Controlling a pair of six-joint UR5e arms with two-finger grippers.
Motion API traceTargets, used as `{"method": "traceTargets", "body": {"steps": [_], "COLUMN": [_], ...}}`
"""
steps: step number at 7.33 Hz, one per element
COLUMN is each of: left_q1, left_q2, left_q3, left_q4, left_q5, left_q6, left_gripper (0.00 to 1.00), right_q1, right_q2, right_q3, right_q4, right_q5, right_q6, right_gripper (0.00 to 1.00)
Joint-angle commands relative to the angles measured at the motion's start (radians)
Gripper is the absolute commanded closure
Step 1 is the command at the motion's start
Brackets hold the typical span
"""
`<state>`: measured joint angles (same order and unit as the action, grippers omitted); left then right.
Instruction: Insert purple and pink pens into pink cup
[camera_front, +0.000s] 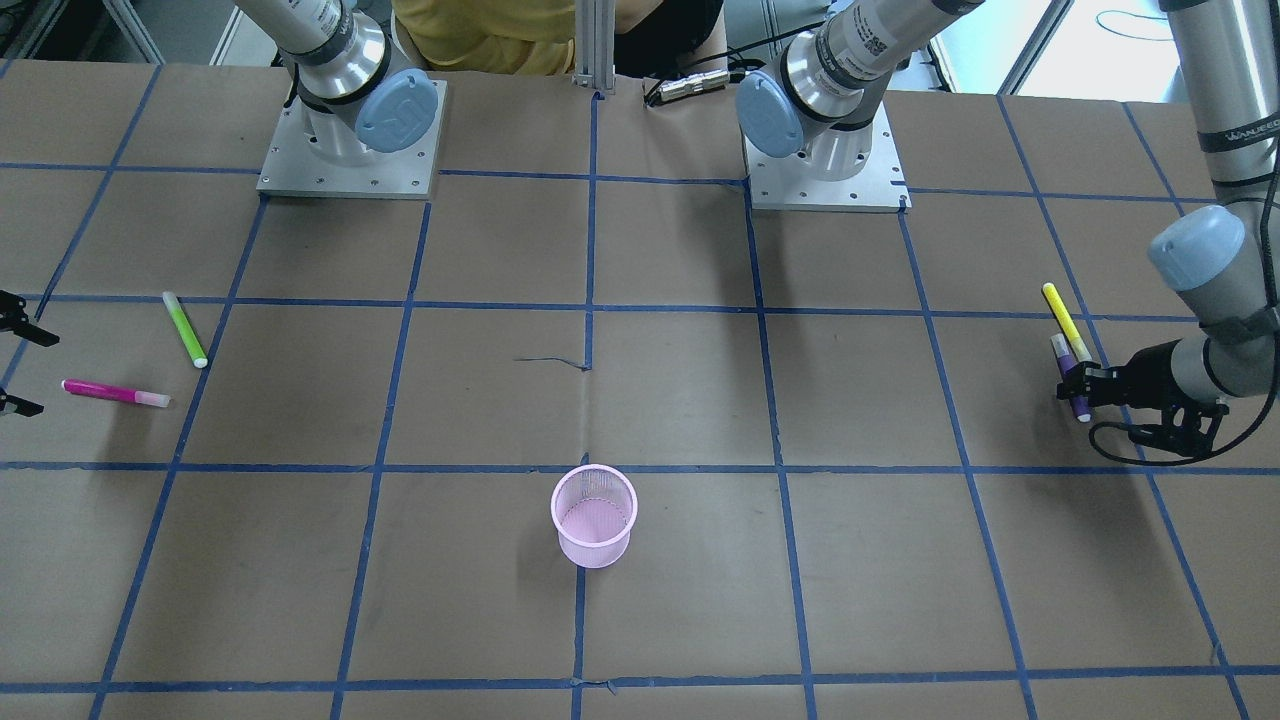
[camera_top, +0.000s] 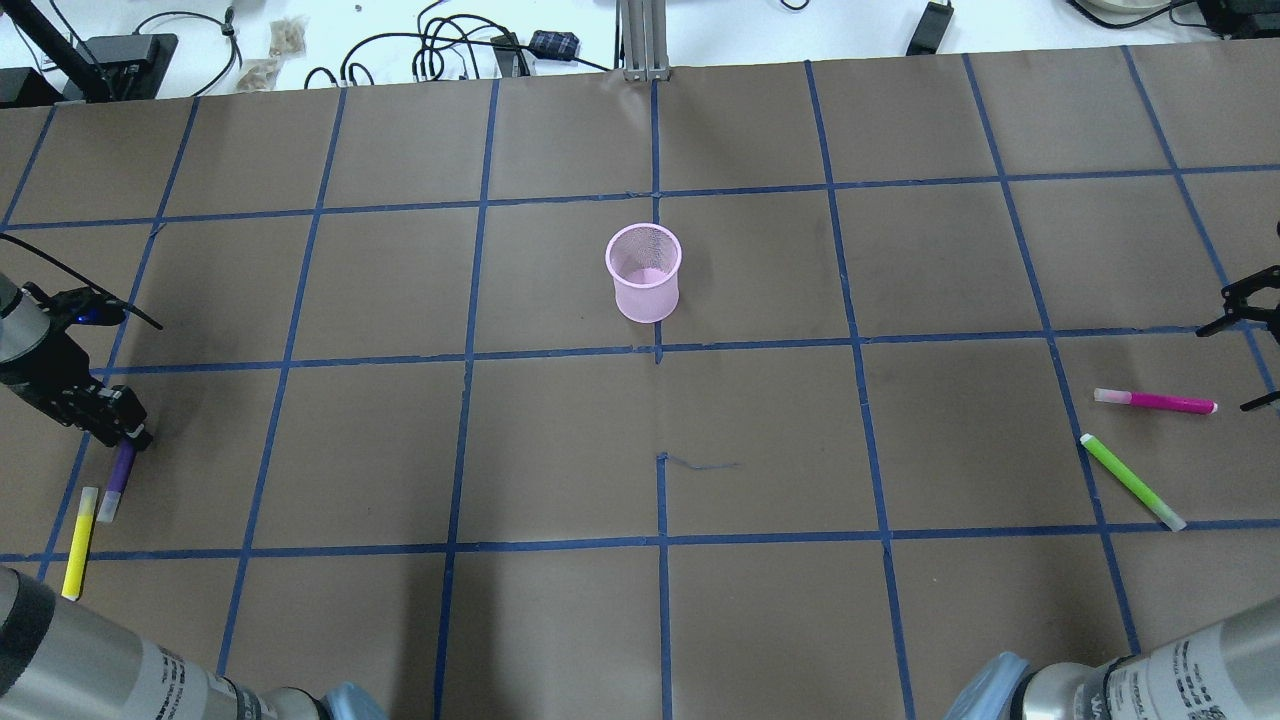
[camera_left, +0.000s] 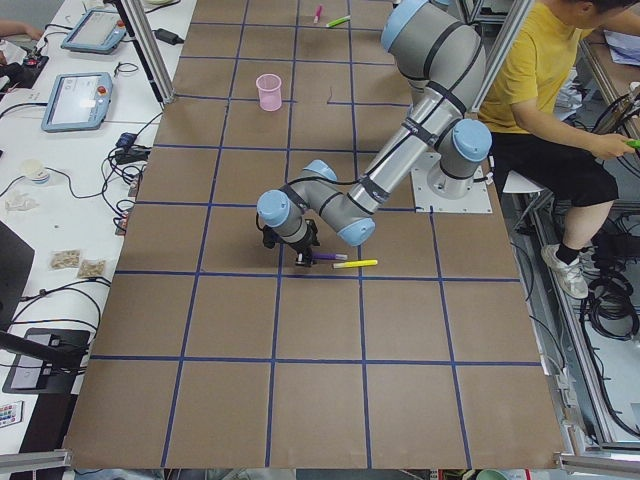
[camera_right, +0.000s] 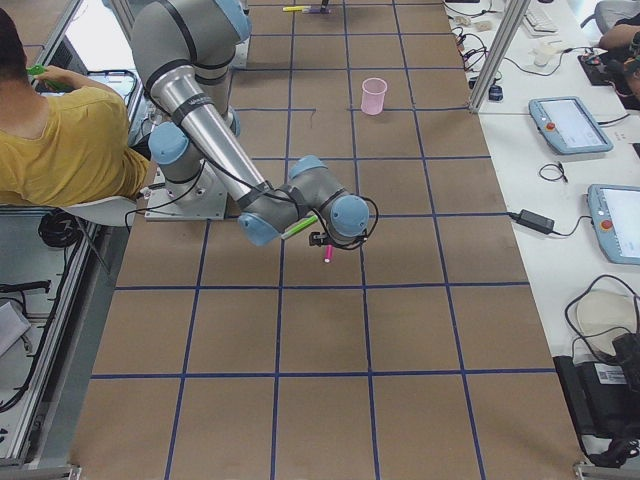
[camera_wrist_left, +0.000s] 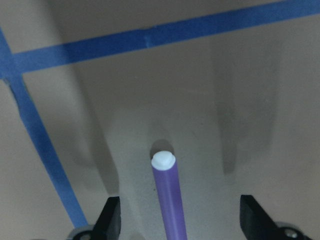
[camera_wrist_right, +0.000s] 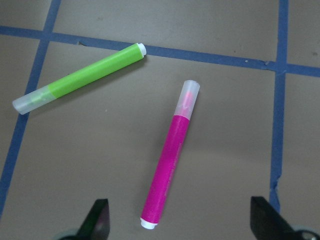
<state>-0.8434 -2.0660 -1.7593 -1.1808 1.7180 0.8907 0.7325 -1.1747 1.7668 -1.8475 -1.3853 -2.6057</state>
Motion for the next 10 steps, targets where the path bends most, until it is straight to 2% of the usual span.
{"method": "traceTargets", "body": {"steps": [1, 2, 3, 4, 6, 8, 10], "left_q1": [0.0, -0.002, -0.006, -0.038, -0.109, -0.118, -0.124], "left_q2": [-0.003, -0.003, -0.002, 0.029, 0.061, 0.078, 0.086], "left_q3": [-0.002, -0.003, 0.006, 0.02, 0.056, 0.061, 0.06], "left_q4": [0.001, 0.001, 0.003, -0.014, -0.052, -0.072, -0.072], "left_q5": [0.0, -0.002, 0.003, 0.008, 0.034, 0.014, -0.005], "left_q6": [-0.006, -0.007, -0.009, -0.054, -0.082, -0.104, -0.104], "left_gripper": [0.99, 1.0, 1.0, 1.0, 1.0, 1.0, 1.0], "right_q1": [-0.025, -0.068, -0.079, -0.081, -0.081, -0.081, -0.081], "right_q2": [0.027, 0.035, 0.035, 0.035, 0.036, 0.036, 0.067], "right_q3": [0.011, 0.029, 0.048, 0.069, 0.082, 0.08, 0.08], "right_q4": [0.008, 0.008, 0.011, 0.005, -0.002, -0.01, -0.077], "right_q5": [-0.001, 0.0, 0.018, 0.079, 0.089, 0.104, 0.12], "right_q6": [-0.007, -0.007, -0.007, -0.007, -0.008, -0.008, -0.007], "right_gripper": [0.03, 0.06, 0.15, 0.15, 0.15, 0.15, 0.18]}}
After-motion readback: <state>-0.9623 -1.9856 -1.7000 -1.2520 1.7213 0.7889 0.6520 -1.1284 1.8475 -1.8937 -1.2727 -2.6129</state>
